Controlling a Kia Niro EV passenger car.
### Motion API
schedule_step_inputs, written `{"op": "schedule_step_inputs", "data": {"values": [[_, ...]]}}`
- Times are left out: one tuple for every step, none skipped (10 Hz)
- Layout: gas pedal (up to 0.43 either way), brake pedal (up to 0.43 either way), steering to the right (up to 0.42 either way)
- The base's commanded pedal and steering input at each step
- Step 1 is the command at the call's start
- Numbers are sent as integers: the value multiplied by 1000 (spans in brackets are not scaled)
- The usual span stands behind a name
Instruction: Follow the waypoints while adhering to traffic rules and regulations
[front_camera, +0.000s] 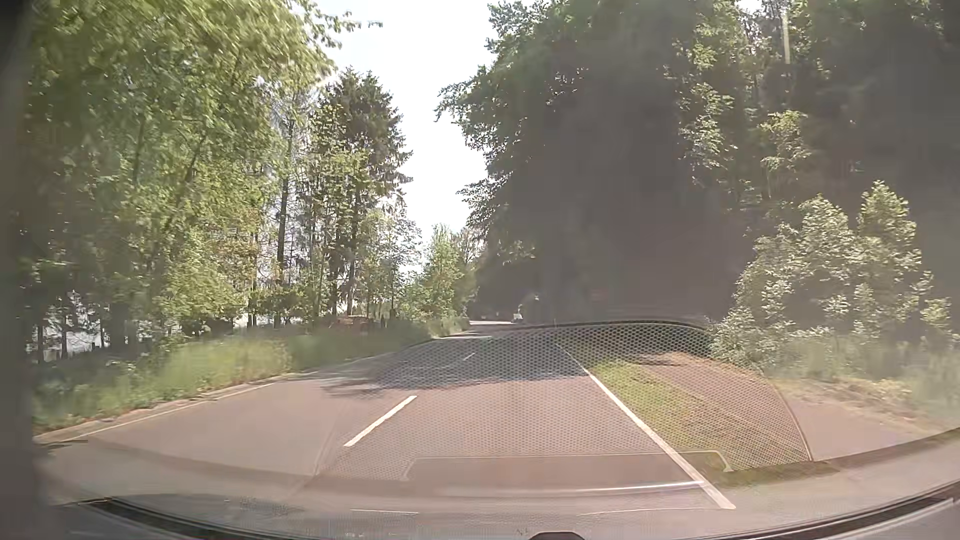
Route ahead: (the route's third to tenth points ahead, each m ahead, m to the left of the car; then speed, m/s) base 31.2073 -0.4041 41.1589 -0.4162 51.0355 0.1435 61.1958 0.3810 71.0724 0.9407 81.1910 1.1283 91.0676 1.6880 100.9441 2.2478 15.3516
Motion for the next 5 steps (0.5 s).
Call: {"op": "schedule_step_inputs", "data": {"values": [[311, 0, 7], [311, 0, 7], [319, 0, 6], [319, 0, 6], [319, 0, 6]]}}
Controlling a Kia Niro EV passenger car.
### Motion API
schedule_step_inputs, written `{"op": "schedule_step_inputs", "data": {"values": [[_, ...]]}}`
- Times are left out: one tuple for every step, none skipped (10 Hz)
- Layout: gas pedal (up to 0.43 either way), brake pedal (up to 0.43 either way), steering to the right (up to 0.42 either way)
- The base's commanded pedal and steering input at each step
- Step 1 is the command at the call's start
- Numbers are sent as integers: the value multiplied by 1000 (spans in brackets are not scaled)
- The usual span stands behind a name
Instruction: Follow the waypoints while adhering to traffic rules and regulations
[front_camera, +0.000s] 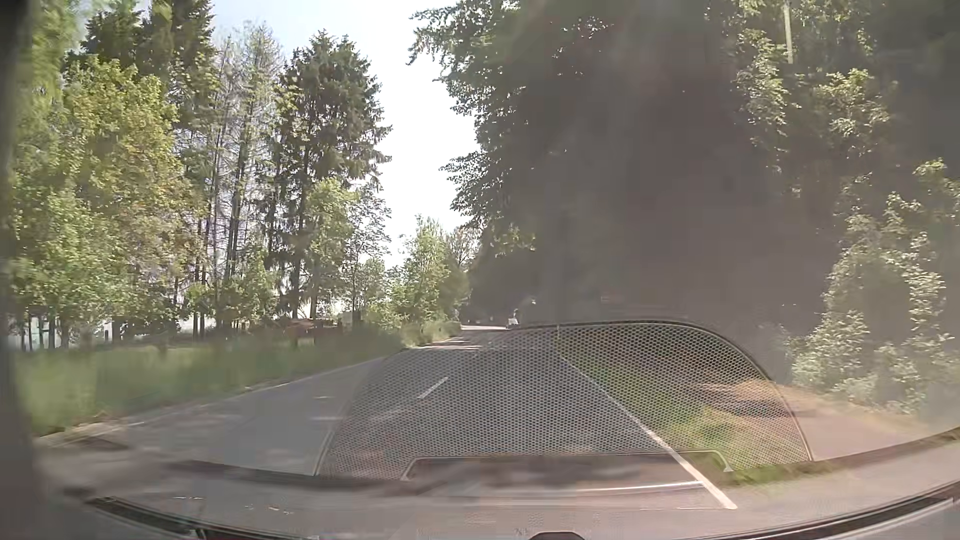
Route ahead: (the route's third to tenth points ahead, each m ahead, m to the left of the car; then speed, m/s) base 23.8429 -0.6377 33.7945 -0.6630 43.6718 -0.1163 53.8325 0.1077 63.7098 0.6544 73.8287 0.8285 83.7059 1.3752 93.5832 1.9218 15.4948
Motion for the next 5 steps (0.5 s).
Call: {"op": "schedule_step_inputs", "data": {"values": [[319, 0, 6], [331, 0, 6], [331, 0, 5], [339, 0, 5], [358, 0, 3]]}}
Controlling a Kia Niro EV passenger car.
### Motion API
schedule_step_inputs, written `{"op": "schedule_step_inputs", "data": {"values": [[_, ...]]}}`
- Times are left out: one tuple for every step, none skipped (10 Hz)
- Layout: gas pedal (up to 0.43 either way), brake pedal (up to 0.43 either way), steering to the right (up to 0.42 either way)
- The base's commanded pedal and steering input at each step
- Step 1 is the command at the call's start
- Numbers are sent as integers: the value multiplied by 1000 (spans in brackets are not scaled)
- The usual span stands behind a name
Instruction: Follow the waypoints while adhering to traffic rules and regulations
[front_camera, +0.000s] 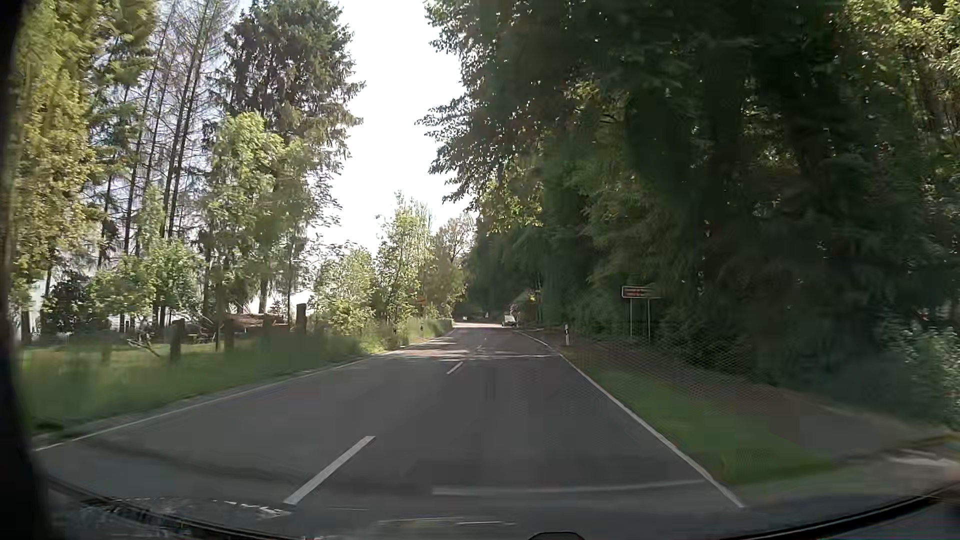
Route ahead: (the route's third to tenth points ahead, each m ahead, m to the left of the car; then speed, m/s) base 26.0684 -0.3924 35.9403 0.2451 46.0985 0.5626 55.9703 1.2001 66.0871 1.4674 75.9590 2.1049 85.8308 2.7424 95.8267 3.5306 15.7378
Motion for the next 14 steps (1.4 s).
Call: {"op": "schedule_step_inputs", "data": {"values": [[358, 0, 2], [370, 0, 1], [378, 0, 1], [378, 0, 1], [390, 0, 0], [390, 0, 0], [390, 0, 0], [390, 0, -1], [390, 0, -1], [390, 0, -1], [398, 0, -1], [398, 0, -2], [398, 0, -2], [398, 0, -3]]}}
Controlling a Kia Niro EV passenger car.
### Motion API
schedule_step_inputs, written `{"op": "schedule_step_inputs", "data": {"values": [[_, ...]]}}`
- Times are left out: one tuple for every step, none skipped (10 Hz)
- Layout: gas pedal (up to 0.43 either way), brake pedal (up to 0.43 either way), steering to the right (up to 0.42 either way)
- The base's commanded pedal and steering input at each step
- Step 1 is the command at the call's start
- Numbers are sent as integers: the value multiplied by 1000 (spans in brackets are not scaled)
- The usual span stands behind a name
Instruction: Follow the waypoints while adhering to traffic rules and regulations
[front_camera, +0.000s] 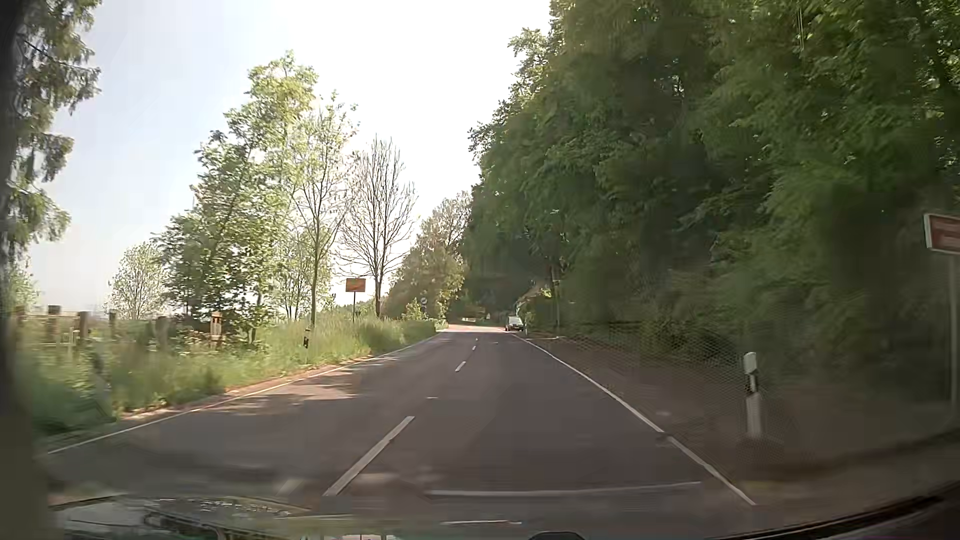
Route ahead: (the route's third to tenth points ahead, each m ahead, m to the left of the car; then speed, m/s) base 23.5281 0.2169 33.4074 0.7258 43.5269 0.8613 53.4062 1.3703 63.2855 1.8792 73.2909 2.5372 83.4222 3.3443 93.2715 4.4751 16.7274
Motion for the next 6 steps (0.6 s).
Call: {"op": "schedule_step_inputs", "data": {"values": [[398, 0, -3], [398, 0, -3], [398, 0, -3], [398, 0, -3], [390, 0, -4], [390, 0, -4]]}}
